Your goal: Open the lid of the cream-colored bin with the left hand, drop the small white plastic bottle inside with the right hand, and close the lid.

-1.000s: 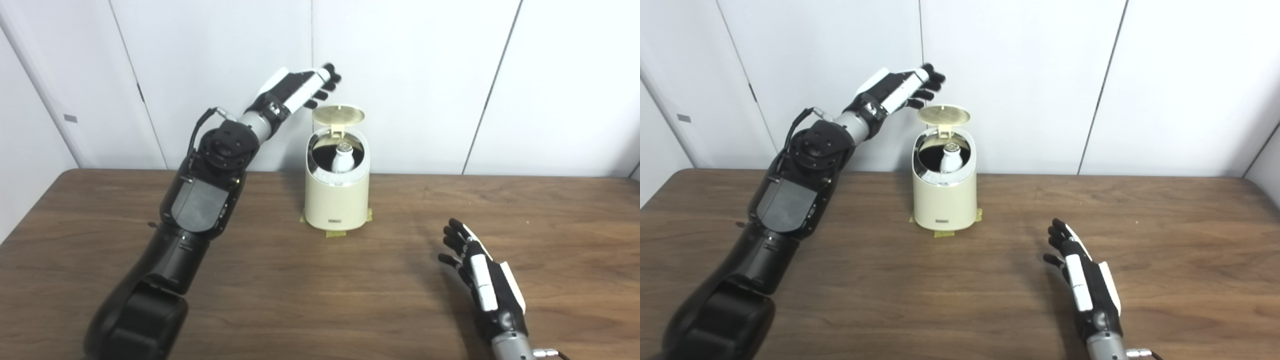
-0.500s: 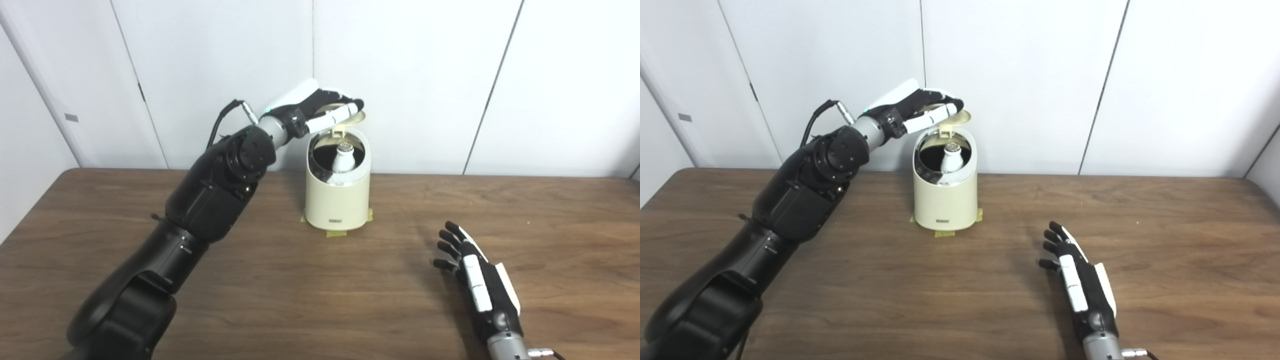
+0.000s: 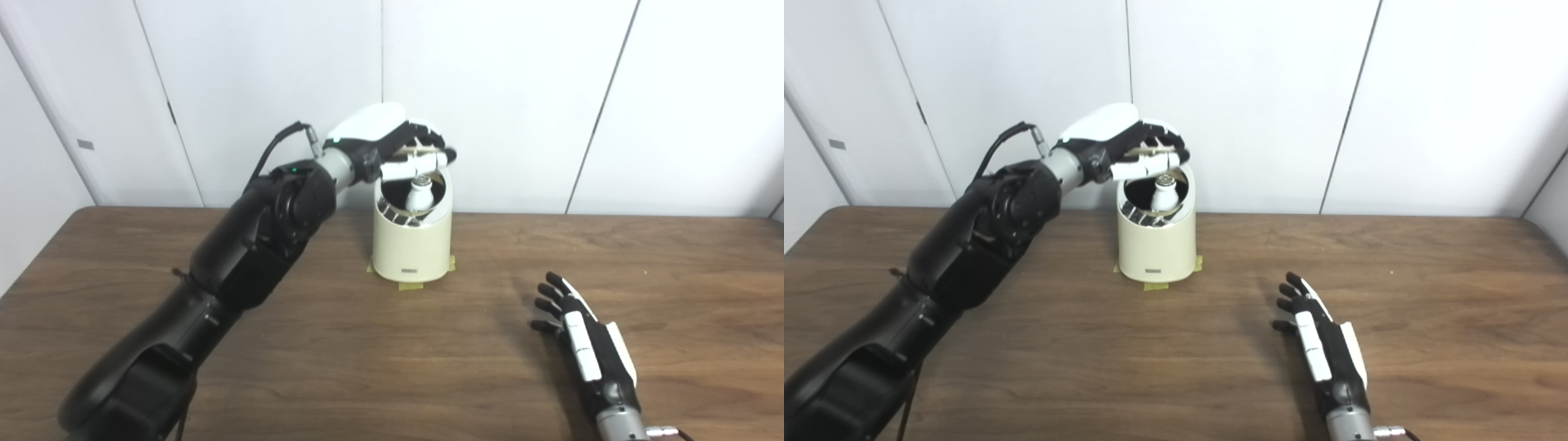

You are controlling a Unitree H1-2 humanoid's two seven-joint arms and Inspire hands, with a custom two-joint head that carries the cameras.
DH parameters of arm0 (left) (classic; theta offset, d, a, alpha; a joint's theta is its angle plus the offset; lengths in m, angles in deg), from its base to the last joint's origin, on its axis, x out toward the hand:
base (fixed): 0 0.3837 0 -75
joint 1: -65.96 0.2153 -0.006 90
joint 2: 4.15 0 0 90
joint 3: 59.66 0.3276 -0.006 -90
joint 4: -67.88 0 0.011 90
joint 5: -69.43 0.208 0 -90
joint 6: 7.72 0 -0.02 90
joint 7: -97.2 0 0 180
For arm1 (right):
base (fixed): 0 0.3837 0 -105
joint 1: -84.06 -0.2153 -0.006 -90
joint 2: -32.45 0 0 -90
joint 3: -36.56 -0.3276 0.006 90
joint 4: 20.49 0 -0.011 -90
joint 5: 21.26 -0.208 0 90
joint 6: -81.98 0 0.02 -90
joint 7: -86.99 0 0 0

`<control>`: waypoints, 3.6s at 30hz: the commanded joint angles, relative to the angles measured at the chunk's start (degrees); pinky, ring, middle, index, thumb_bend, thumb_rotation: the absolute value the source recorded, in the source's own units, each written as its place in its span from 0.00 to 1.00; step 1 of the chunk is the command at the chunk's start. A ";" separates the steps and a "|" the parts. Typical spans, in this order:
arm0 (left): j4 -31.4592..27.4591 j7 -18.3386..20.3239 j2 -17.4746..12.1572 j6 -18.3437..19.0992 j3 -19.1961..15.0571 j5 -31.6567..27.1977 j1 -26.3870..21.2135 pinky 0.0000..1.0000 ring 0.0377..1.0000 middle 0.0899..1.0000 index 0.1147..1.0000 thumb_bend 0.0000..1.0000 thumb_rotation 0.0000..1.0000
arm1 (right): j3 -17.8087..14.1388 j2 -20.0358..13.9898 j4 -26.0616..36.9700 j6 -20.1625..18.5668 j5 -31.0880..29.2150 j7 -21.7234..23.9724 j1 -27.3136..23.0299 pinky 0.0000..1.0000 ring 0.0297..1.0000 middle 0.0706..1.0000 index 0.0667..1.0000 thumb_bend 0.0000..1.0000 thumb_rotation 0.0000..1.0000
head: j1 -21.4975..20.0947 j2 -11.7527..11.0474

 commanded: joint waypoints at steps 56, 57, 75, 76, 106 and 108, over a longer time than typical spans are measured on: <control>-16.66 14.12 0.36 -4.61 1.01 24.42 13.55 0.97 0.88 0.84 0.81 0.53 1.00 | 0.07 -1.09 6.65 -7.27 -4.60 0.98 -1.15 0.77 0.85 0.86 0.91 0.52 0.89 | -0.72 2.47; -17.54 12.95 0.57 -4.62 0.01 23.76 14.02 0.95 0.88 0.84 0.81 0.52 0.97 | 0.10 -1.18 6.61 -7.23 -4.53 1.01 -1.15 0.77 0.85 0.86 0.91 0.52 0.89 | -0.71 2.48; -31.80 -11.81 10.18 -7.99 -17.10 13.63 36.60 0.80 0.94 1.00 1.00 0.36 0.76 | 1.68 -3.42 6.02 -6.30 2.29 0.47 -1.21 0.71 0.82 0.84 0.87 0.54 0.92 | -0.07 2.20; -32.28 -12.63 10.77 -8.07 -18.09 12.40 38.31 0.80 0.95 1.00 1.00 0.35 0.76 | 1.64 -3.43 5.89 -6.14 2.35 0.50 -1.26 0.71 0.82 0.85 0.87 0.54 0.92 | -0.03 2.17; -15.52 -22.79 14.78 -14.36 -34.50 -29.16 56.00 0.91 0.93 0.94 0.98 0.38 0.92 | -2.40 -2.04 6.59 -1.37 -3.77 -0.04 0.37 0.83 0.91 0.91 0.91 0.55 0.98 | -0.76 2.91; -13.91 -23.17 14.69 -16.14 -34.81 -29.94 56.55 0.91 0.92 0.93 0.98 0.42 0.90 | -3.02 -2.16 5.76 -0.76 -4.34 -0.09 0.49 0.87 0.92 0.92 0.92 0.57 0.97 | -0.55 2.95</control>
